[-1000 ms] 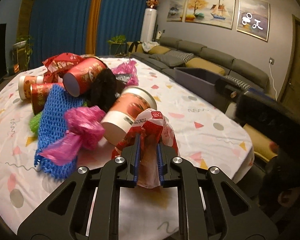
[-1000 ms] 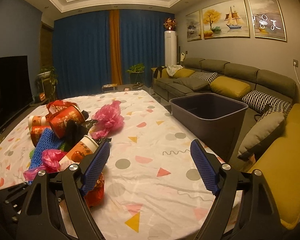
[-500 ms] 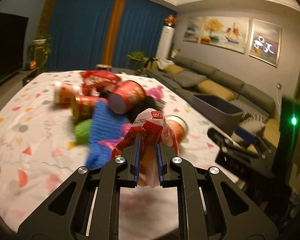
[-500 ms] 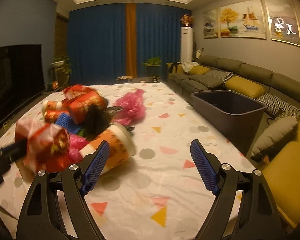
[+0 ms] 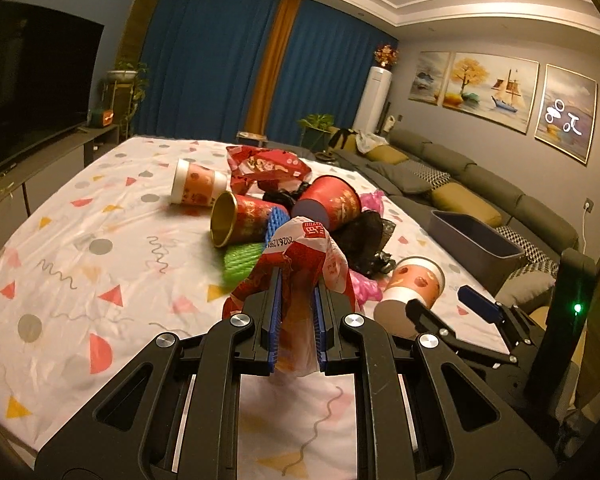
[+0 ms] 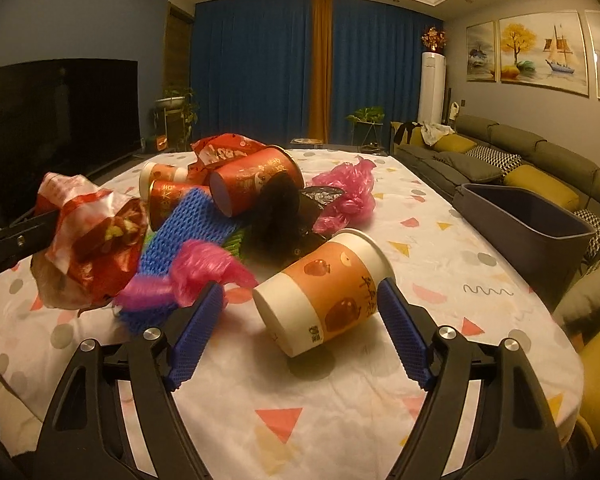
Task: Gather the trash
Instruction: 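Carry the red-white bag with the left gripper while the right gripper grasps the pink bag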
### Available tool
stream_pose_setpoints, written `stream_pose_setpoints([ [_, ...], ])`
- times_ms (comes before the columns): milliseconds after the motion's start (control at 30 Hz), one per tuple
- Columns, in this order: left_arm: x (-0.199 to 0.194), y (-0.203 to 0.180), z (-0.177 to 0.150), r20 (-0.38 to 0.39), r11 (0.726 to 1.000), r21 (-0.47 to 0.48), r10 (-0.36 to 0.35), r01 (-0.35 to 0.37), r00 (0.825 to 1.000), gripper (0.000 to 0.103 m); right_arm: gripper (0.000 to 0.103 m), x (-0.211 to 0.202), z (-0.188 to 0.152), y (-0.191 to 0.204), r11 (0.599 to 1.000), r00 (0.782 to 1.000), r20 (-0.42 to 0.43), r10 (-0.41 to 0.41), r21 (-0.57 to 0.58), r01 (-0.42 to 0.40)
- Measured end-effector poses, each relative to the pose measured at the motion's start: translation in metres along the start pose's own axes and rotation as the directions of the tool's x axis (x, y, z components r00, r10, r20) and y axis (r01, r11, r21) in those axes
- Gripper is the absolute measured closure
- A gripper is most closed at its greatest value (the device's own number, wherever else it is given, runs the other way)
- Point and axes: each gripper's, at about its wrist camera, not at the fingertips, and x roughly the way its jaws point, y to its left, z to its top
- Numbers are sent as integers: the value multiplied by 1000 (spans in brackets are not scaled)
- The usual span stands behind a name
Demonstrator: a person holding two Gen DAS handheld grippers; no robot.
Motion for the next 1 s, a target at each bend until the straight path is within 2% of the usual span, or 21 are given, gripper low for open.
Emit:
stream_pose_setpoints([
  [133, -1, -1, 2, 6, 1000, -3, -2, 2, 1000, 90, 26, 1, 2, -2, 1000, 1000, 3, 13, 2, -13],
  [467, -16, 9, 7, 47, 999, -33, 40, -38, 998, 90, 27, 7, 9, 31, 989, 991, 10, 136, -52, -135],
  [733, -19, 18, 9, 48, 998, -47, 52, -49, 998, 90, 38, 41, 14, 51, 982, 982, -84, 172, -68, -178],
  [833, -17, 20, 8, 41, 998, -50, 51, -49, 998, 90, 48, 49, 12, 58, 979, 977, -120, 176, -80, -186],
  [900, -15, 22, 7, 35, 997, -54, 50, -48, 998, 90, 58, 53, 10, 61, 976, 972, -144, 187, -84, -201],
  [1000, -13, 24, 6, 28, 997, -57, 52, -50, 998, 90, 64, 56, 9, 65, 972, 967, -152, 204, -91, -219],
])
